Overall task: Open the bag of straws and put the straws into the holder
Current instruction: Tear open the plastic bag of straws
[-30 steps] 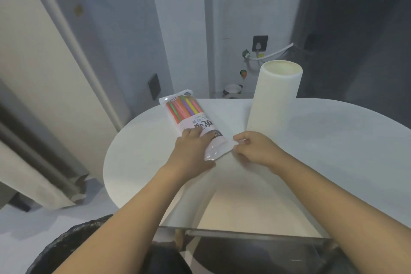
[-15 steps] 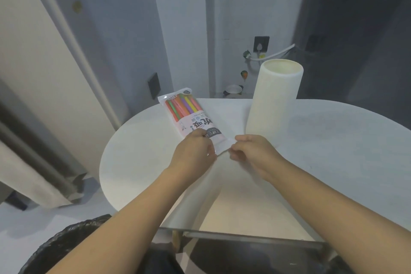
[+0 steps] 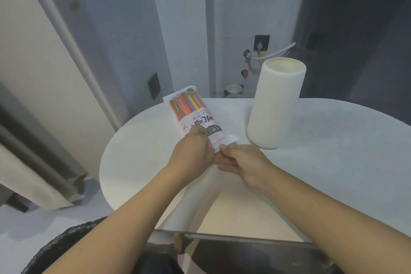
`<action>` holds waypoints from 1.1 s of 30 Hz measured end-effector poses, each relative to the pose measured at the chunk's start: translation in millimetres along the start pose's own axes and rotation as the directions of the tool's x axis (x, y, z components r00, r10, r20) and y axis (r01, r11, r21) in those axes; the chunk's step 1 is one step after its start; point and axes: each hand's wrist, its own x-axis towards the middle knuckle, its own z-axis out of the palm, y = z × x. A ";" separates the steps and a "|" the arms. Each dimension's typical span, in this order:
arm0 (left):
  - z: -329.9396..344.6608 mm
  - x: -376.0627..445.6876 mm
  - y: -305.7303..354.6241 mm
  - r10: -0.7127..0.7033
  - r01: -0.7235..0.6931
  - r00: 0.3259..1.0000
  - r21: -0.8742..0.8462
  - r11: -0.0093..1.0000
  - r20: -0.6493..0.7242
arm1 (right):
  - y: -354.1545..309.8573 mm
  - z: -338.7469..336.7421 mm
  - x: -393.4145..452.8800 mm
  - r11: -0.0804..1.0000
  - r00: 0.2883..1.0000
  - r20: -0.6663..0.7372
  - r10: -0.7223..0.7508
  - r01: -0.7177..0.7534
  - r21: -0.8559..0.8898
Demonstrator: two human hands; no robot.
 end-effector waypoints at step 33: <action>-26.3 -11.6 -6.2 0.052 -0.159 0.957 -0.370 0.915 -0.284 | -24.0 5.4 -5.9 0.775 0.886 0.181 -0.426 0.461 -0.432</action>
